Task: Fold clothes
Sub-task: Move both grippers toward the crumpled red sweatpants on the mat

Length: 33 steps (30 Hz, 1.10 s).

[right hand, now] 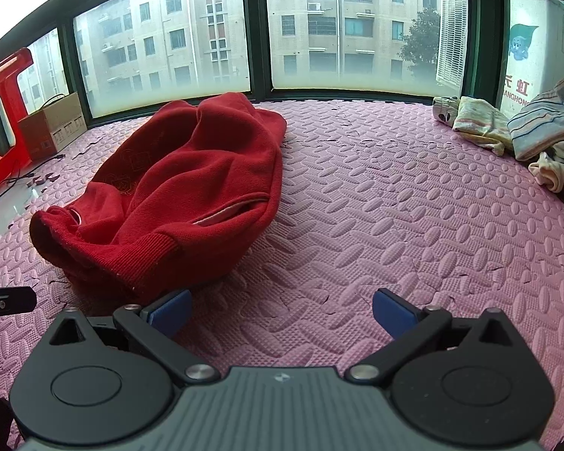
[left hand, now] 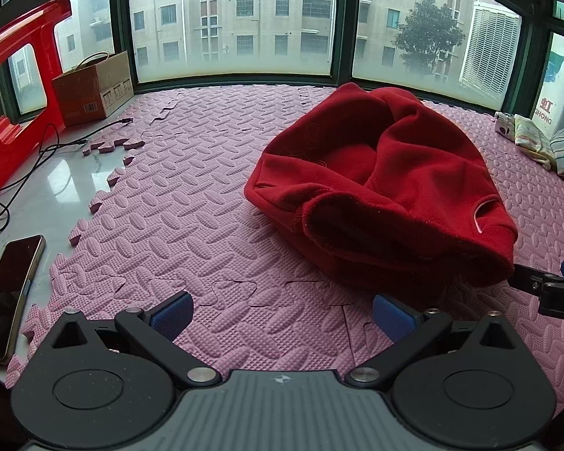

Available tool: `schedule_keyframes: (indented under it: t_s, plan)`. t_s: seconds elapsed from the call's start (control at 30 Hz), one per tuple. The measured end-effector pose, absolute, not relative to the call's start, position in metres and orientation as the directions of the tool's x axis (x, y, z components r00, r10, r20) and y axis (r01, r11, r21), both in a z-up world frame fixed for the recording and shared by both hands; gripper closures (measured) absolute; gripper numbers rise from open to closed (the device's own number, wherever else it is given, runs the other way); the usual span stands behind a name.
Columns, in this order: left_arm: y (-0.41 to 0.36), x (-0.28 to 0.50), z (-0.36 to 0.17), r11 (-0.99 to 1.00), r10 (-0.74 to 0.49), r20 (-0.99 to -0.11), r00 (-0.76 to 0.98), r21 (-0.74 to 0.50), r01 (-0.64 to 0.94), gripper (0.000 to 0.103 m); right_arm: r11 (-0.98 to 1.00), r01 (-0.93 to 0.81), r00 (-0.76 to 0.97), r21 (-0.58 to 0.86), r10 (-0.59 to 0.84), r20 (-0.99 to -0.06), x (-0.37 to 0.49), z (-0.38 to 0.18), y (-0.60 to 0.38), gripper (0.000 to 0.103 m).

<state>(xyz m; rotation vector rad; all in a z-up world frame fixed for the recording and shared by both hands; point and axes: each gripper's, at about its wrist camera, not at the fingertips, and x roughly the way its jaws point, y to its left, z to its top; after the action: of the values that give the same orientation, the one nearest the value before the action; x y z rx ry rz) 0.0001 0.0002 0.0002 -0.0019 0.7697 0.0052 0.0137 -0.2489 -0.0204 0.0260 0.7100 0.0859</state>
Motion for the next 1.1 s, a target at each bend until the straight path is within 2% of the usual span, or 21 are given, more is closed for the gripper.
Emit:
schedule_keyframes:
  t_s: [0.1,0.17,0.33,1.1]
  plan:
    - [0.003,0.001,0.002,1.000,0.012,-0.689,0.724,-0.003,-0.019,0.000,0.996,-0.072,0.750,0.051,0.088,-0.655,0.014,-0.021,-0.251,0.000]
    - [-0.016,-0.003,-0.003,0.999,0.039,-0.683,0.729,0.044,-0.013,0.000,0.996,-0.076,0.746,0.046,0.087,-0.660,0.015,-0.021,-0.245,0.000]
    - [-0.007,0.000,-0.001,1.000,-0.025,-0.720,0.694,-0.019,0.016,0.000,0.994,-0.095,0.745,0.059,0.110,-0.658,0.007,-0.019,-0.235,0.000]
    - [-0.019,0.004,0.001,0.998,-0.045,-0.746,0.664,-0.009,0.057,0.000,0.986,-0.144,0.712,0.082,0.161,-0.684,0.009,-0.022,-0.229,0.000]
